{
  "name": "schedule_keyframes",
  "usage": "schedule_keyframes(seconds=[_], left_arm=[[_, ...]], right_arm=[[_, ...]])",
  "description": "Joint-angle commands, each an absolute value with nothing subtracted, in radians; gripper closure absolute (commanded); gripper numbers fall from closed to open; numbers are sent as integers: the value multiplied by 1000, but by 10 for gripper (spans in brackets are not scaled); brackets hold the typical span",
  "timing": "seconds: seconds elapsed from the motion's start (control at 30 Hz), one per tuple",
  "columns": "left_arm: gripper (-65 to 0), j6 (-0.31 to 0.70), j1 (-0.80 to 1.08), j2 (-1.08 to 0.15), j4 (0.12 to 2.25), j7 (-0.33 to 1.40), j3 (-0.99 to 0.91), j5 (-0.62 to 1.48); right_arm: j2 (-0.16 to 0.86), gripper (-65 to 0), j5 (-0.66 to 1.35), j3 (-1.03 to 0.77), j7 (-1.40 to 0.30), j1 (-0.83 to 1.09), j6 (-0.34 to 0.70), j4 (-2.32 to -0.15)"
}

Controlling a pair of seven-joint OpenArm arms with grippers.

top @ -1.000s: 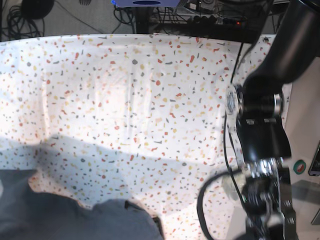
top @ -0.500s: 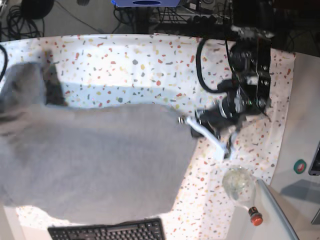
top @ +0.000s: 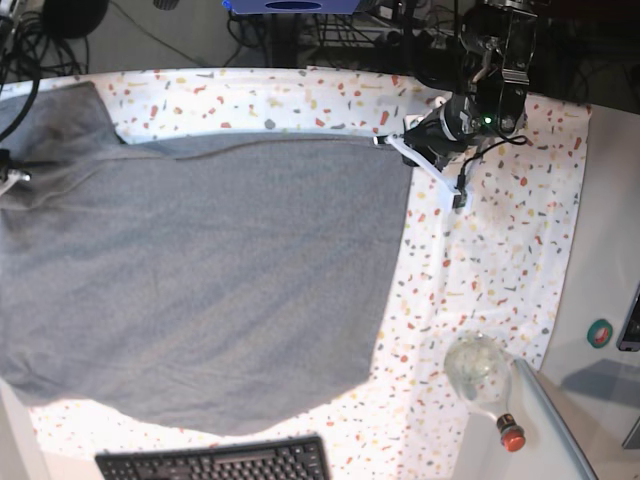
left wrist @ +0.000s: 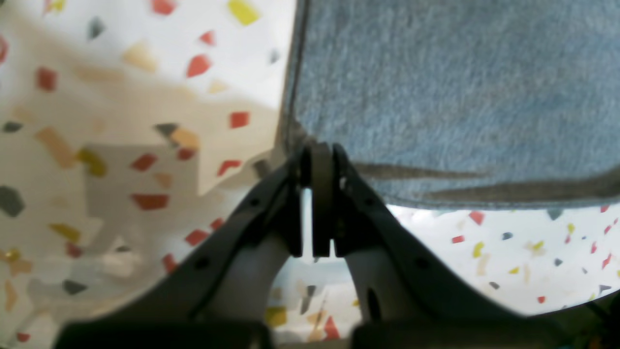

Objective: Layout the t-shirt on the table in an organized manner, then fold the t-shirt properly
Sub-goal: 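Smooth the shirt edge near the left gripper by pulling it outward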

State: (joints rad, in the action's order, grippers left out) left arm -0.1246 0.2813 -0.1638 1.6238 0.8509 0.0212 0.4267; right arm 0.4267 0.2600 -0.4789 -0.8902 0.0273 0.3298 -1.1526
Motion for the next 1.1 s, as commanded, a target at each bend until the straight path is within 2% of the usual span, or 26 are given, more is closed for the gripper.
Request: schedule_keyframes(seconds=[0.0, 0.1, 0.2, 0.23, 0.3, 0.37, 0.43, 0.47, 0.6, 0.7, 0.8, 0.87, 0.9, 0.93, 1.03, 1.07], left_arm=[[0, -119, 286, -163, 1643, 842, 21, 435], [0, -119, 291, -163, 1641, 842, 21, 437], [-2, -119, 305, -163, 1647, 843, 19, 437], [-86, -119, 308, -163, 1649, 843, 19, 437], [-298, -119, 328, -165, 1652, 843, 19, 437], [-454, -119, 346, -166, 1670, 843, 18, 438], [-538, -119, 372, -186, 1709, 843, 1, 443], [-551, -119, 389, -189, 1739, 843, -21, 446], [-513, -119, 438, -188, 1891, 843, -142, 446], [-431, -117, 430, -185, 1963, 843, -197, 447], [-253, -114, 329, -176, 1937, 842, -170, 447], [-39, -114, 252, -160, 1890, 842, -113, 443], [0, -114, 217, -157, 1868, 842, -74, 438], [0, -116, 176, -157, 1834, 840, -30, 438], [0, -119, 59, -157, 1678, 837, 110, 438], [0, -119, 24, -156, 1609, 837, 151, 438]], right_arm=[[452, 0, 257, -492, -895, 19, 297, -1173], [452, 0, 260, -492, -898, 48, 216, -1175], [427, 0, 260, -493, -901, 54, 182, -1175], [426, 0, 259, -493, -903, 56, 182, -1175], [421, -134, 259, -493, -898, 70, 182, -1176], [418, -261, 262, -493, -897, 85, 182, -1207], [401, -344, 260, -504, -897, 110, 182, -1267], [392, -366, 260, -533, -898, 133, 182, -1317], [349, -369, 257, -628, -914, 214, 182, -1524], [321, -369, 257, -651, -934, 257, 182, -1632], [286, -366, 257, -653, -914, 282, 182, -1658], [268, -345, 257, -641, -878, 285, 189, -1641], [260, -309, 257, -634, -865, 288, 189, -1632], [255, -248, 257, -621, -849, 292, 189, -1618], [254, -8, 257, -575, -828, 297, 189, -1566], [254, 0, 257, -570, -826, 294, 189, -1541]])
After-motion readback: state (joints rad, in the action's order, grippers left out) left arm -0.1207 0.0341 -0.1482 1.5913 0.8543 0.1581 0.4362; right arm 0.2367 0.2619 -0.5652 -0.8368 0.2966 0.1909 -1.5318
